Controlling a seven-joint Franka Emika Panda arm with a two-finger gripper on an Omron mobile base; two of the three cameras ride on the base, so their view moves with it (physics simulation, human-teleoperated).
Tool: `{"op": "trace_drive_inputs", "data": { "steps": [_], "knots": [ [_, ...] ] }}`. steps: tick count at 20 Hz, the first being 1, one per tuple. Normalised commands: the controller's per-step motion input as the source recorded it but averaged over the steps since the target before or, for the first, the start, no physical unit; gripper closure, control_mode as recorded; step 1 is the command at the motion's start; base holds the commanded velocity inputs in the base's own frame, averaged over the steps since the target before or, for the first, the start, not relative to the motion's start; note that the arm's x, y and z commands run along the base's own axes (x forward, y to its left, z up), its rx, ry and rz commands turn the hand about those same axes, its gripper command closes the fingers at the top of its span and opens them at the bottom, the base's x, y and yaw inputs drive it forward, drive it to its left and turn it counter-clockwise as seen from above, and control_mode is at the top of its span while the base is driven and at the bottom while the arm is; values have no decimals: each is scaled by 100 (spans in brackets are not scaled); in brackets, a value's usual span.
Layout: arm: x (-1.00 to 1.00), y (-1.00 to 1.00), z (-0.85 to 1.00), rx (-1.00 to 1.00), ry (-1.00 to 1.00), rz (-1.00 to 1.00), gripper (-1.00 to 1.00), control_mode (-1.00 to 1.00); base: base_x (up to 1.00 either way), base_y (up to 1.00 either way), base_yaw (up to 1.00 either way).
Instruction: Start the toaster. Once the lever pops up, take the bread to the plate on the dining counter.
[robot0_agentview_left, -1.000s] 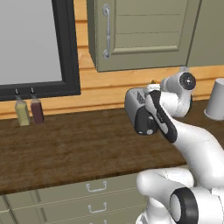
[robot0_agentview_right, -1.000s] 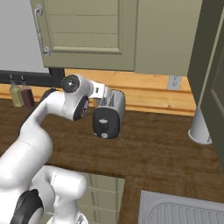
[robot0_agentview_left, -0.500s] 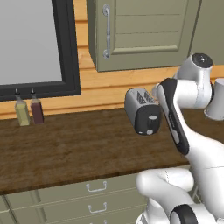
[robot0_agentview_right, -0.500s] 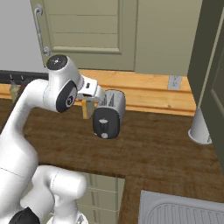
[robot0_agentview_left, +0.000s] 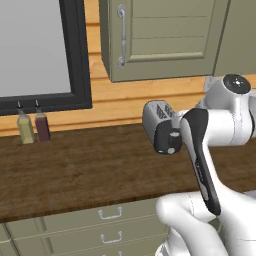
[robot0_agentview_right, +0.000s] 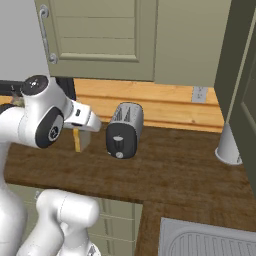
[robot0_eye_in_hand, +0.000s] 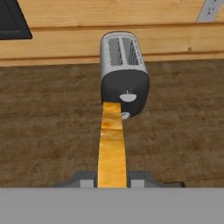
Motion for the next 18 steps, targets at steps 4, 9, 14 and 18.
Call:
{"op": "trace_drive_inputs", "data": {
  "steps": [4, 9, 14, 18],
  "knots": [
    [-7, 21, -9, 0, 0, 0, 100, -100, 0, 0, 0],
    [0, 0, -31, 0, 1, 0, 100, -100, 0, 0, 0],
    [-21, -1, -69, 0, -1, -1, 100, -100, 0, 0, 0],
    [-28, 0, -75, 0, -5, 0, 100, -100, 0, 0, 0]
  ]
}}
